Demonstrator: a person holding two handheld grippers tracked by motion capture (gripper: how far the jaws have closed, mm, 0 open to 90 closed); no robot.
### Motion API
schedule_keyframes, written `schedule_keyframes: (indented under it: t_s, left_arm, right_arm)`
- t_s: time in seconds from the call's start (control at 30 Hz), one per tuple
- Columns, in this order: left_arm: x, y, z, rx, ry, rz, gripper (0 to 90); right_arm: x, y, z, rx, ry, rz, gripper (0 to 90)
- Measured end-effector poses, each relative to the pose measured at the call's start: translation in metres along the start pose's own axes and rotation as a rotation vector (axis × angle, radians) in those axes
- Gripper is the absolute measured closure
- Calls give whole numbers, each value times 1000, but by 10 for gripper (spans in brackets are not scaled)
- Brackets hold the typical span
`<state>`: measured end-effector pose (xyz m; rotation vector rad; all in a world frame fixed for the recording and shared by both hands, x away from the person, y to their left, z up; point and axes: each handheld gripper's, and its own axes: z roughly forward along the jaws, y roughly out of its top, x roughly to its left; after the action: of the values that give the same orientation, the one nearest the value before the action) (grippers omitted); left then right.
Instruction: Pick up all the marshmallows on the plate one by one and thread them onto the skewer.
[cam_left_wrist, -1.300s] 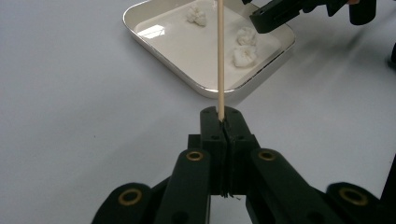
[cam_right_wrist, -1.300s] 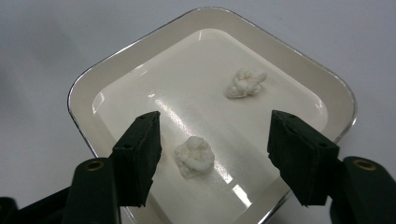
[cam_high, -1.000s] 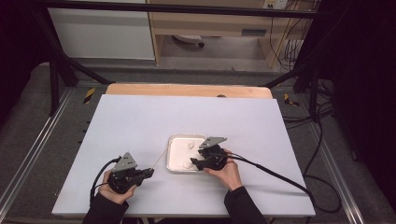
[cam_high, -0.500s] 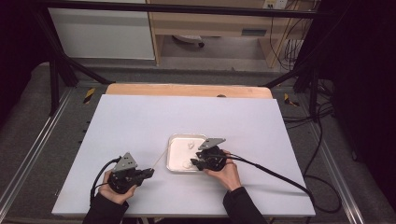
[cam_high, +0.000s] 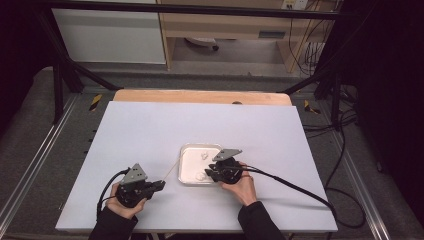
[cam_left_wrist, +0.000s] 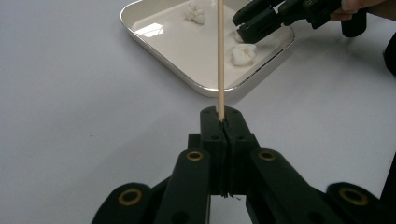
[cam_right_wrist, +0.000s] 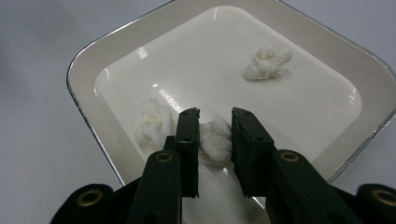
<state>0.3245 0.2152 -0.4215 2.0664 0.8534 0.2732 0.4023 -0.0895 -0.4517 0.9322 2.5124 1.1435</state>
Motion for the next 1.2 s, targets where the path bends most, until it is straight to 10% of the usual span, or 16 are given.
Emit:
schedule_keyframes:
  t_s: [1.2]
  left_arm:
    - [-20,5,12,-16,-37,44,883]
  right_arm:
    - [-15,24,-85,-276,135,115,755]
